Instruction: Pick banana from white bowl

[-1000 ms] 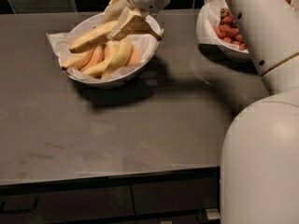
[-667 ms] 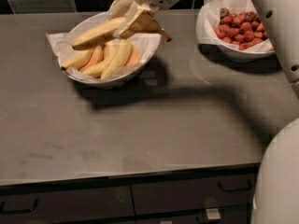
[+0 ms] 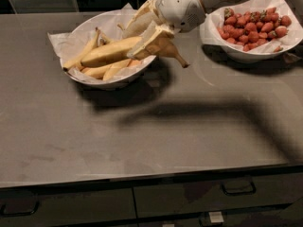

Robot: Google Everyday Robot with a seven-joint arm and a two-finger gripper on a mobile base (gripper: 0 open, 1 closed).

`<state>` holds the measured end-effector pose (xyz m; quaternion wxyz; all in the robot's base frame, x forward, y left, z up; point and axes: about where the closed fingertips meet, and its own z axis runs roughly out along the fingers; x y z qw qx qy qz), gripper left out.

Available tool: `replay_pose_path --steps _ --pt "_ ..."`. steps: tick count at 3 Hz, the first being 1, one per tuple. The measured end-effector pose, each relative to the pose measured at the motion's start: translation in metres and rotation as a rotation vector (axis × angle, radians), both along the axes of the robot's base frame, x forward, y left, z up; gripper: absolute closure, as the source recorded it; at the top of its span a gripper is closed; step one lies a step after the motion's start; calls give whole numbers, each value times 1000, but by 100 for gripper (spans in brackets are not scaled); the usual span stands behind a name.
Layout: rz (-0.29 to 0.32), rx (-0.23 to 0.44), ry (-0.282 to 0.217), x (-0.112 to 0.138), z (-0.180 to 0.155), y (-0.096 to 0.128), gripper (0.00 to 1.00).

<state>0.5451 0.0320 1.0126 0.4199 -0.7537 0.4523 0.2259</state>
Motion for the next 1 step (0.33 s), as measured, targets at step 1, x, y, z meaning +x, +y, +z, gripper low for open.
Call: replay_pose_path --steps 1 --pt "0 0 0 0 0 0 100"
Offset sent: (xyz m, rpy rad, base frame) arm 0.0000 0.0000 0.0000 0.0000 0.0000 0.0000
